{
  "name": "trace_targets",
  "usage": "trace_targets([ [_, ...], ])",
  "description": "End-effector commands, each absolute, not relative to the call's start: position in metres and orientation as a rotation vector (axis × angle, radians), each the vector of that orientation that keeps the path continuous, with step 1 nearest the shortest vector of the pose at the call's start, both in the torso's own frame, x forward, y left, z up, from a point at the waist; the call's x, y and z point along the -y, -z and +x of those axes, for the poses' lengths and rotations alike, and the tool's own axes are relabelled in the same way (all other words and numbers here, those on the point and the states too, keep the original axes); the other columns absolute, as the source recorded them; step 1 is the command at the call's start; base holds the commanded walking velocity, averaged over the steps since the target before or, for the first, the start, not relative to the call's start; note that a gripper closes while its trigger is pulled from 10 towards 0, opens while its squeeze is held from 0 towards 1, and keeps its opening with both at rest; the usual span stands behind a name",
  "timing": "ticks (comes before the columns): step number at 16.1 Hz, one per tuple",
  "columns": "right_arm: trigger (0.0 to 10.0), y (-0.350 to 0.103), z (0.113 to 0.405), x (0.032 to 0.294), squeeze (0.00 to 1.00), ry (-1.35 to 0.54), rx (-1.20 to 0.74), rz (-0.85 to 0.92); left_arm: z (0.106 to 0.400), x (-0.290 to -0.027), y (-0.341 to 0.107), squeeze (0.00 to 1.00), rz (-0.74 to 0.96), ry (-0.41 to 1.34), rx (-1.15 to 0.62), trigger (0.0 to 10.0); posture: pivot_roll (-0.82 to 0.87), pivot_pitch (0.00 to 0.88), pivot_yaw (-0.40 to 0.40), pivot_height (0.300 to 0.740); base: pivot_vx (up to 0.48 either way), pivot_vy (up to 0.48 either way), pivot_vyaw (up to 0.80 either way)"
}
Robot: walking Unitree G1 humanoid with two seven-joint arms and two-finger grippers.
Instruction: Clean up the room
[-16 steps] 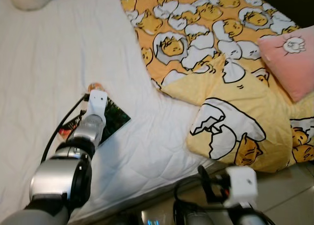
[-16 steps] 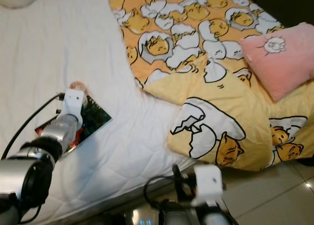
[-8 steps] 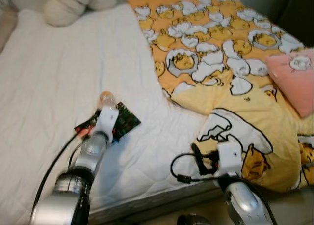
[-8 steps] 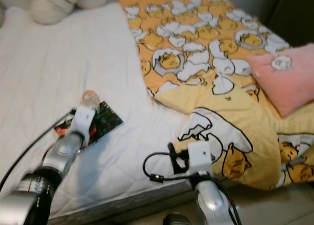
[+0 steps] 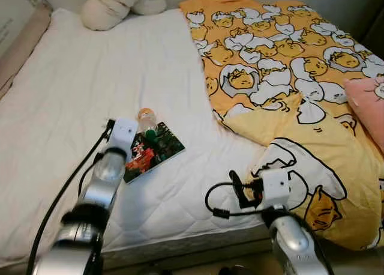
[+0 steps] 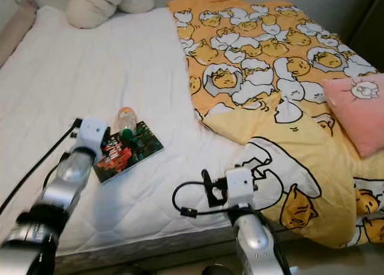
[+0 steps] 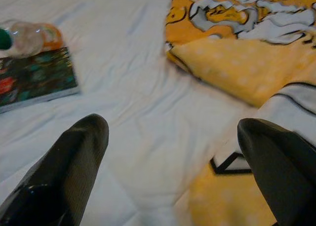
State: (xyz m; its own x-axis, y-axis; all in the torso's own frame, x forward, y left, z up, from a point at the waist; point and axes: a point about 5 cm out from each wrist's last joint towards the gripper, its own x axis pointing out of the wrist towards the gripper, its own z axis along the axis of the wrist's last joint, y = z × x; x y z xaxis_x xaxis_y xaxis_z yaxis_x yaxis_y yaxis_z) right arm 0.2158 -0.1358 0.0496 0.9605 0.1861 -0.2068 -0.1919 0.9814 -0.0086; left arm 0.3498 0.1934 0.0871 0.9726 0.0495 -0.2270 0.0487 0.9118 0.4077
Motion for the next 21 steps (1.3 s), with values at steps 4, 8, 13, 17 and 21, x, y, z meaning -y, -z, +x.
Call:
trace_targets([
  [4, 10.0, -0.047, 0.194, 0.14, 0.0, -0.189, -0.224, -0.008, 0.374, -0.181, -0.1, 1.0, 0.377, 0.053, -0.349, 10.0, -0.06, 0.0, 0.02, 0.74, 0.0, 0.0, 0.0],
  [8, 10.0, -0.046, 0.172, 0.137, 0.0, -0.164, -0.259, 0.01, 0.379, -0.163, -0.098, 1.0, 0.337, 0.1, -0.432, 10.0, -0.12, 0.0, 0.035, 0.74, 0.0, 0.0, 0.0],
  [13, 10.0, -0.048, 0.147, 0.137, 0.0, -0.136, -0.301, 0.018, 0.387, -0.149, -0.11, 1.0, 0.264, 0.13, -0.419, 10.0, -0.17, 0.044, 0.056, 0.74, 0.0, 0.0, 0.0],
  [17, 10.0, -0.049, 0.136, 0.141, 0.0, -0.116, -0.325, 0.011, 0.384, -0.149, -0.106, 0.0, 0.371, 0.128, -0.371, 10.0, -0.17, 0.06, 0.057, 0.74, 0.0, 0.0, 0.0],
  [21, 10.0, -0.049, 0.138, 0.137, 0.0, -0.151, -0.333, 0.008, 0.362, -0.156, -0.071, 0.0, 0.404, 0.085, -0.396, 10.0, -0.14, 0.076, 0.03, 0.74, 0.0, 0.0, 0.0],
])
